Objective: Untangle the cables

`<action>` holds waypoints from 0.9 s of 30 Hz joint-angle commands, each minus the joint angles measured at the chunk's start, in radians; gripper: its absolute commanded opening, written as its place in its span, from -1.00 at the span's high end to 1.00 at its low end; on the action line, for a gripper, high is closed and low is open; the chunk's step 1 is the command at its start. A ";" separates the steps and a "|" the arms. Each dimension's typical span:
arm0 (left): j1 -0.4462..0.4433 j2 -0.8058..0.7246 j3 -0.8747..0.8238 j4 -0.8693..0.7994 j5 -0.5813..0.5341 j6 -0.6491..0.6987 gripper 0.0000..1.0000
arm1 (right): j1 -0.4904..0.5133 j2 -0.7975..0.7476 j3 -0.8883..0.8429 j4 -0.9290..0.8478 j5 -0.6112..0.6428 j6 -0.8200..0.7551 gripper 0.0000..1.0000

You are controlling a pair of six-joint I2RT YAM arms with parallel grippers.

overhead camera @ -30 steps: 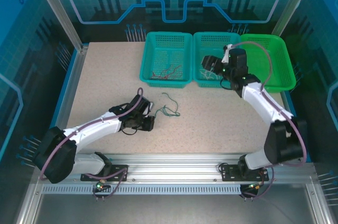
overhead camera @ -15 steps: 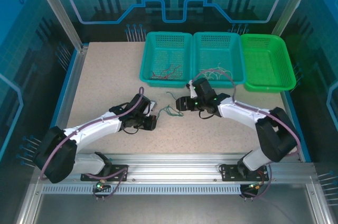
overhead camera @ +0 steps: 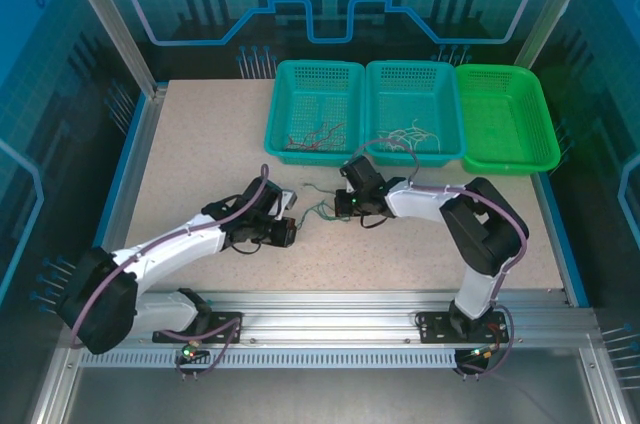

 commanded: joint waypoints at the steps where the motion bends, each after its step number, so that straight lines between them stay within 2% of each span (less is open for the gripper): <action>1: 0.007 -0.042 -0.024 -0.081 -0.076 -0.006 1.00 | 0.006 -0.099 -0.020 -0.048 0.118 0.007 1.00; 6: 0.058 -0.033 -0.037 -0.101 -0.104 -0.092 1.00 | -0.035 -0.287 -0.144 -0.090 0.166 0.030 1.00; 11: 0.101 -0.007 -0.036 -0.109 -0.127 -0.113 1.00 | -0.156 -0.502 -0.239 -0.181 0.201 0.068 1.00; 15: 0.131 0.027 -0.026 -0.116 -0.125 -0.100 1.00 | -0.336 -0.673 -0.281 -0.241 0.188 0.091 1.00; 18: 0.142 0.047 -0.014 -0.100 -0.109 -0.088 1.00 | -0.489 -0.745 -0.278 -0.263 0.116 0.077 1.00; 25: 0.155 0.106 0.034 -0.108 -0.099 -0.064 1.00 | -0.735 -0.775 -0.207 -0.334 -0.001 0.059 1.00; 27: 0.159 0.104 0.036 -0.115 -0.097 -0.060 1.00 | -0.838 -0.782 -0.193 -0.347 -0.019 0.071 1.00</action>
